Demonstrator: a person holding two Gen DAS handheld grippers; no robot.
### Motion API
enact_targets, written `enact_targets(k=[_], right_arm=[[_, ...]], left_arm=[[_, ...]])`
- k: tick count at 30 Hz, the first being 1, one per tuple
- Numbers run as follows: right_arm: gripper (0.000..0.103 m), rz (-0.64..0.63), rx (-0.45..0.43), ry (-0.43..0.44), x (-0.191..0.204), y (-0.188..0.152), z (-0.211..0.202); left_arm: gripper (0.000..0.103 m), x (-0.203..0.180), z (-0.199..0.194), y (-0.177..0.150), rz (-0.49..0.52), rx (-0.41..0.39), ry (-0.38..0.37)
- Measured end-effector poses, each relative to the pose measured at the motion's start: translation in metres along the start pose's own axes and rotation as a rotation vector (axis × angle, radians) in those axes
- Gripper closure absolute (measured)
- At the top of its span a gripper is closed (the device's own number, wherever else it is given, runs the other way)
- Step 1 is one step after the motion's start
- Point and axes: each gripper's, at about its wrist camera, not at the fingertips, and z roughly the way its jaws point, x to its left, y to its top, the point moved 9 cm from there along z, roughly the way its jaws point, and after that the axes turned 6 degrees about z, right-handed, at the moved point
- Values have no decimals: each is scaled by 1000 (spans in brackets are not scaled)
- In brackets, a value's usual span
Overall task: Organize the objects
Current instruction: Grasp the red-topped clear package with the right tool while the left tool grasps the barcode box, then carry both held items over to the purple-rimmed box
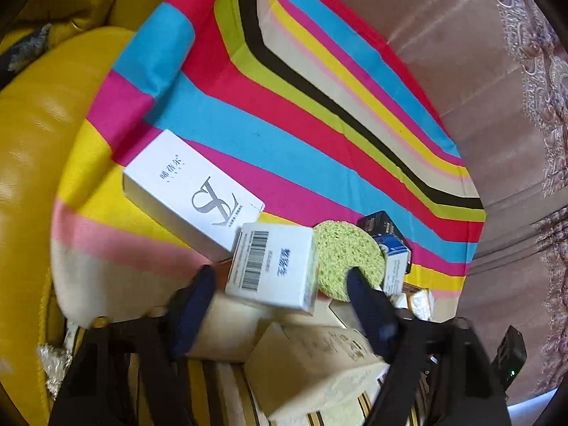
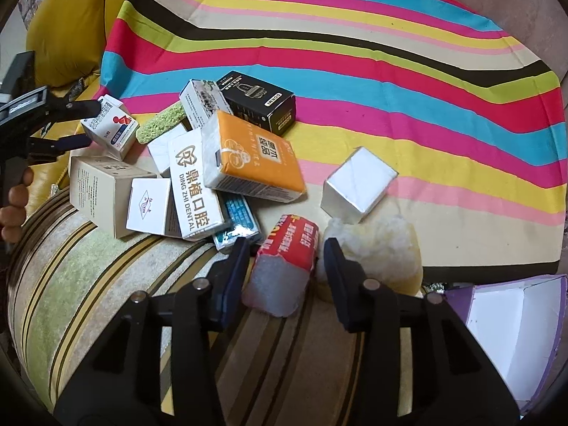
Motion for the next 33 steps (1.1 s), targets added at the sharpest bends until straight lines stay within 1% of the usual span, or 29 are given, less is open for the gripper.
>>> enact_targets(k=[1, 2, 3, 6, 11, 19, 22, 25, 29, 33], right_arm=[[60, 1, -2, 3, 0, 0, 0], [64, 2, -3, 5, 1, 0, -1], [65, 2, -5, 6, 1, -1, -1], [70, 1, -11, 12, 2, -2, -3], [70, -2, -35, 28, 5, -4, -11], [70, 2, -99, 53, 5, -5, -30], [70, 9, -119, 58, 3, -7, -38], [70, 25, -134, 65, -1, -9, -46], [70, 41, -158, 76, -8, -13, -59], [70, 62, -175, 76, -20, -19, -71]], left_arm=[[47, -1, 1, 1, 12, 0, -2], [50, -3, 2, 1, 25, 0, 0], [57, -3, 2, 0, 30, 0, 2], [62, -3, 1, -1, 24, -2, -25], [62, -8, -10, -3, 32, -43, -29], [62, -19, -44, -4, 30, -164, -13], [62, -31, -60, -6, 38, -222, -26], [62, -45, -72, -11, 52, -256, -49], [62, -69, -76, -22, 73, -267, -88], [62, -98, -72, -33, 103, -254, -128]])
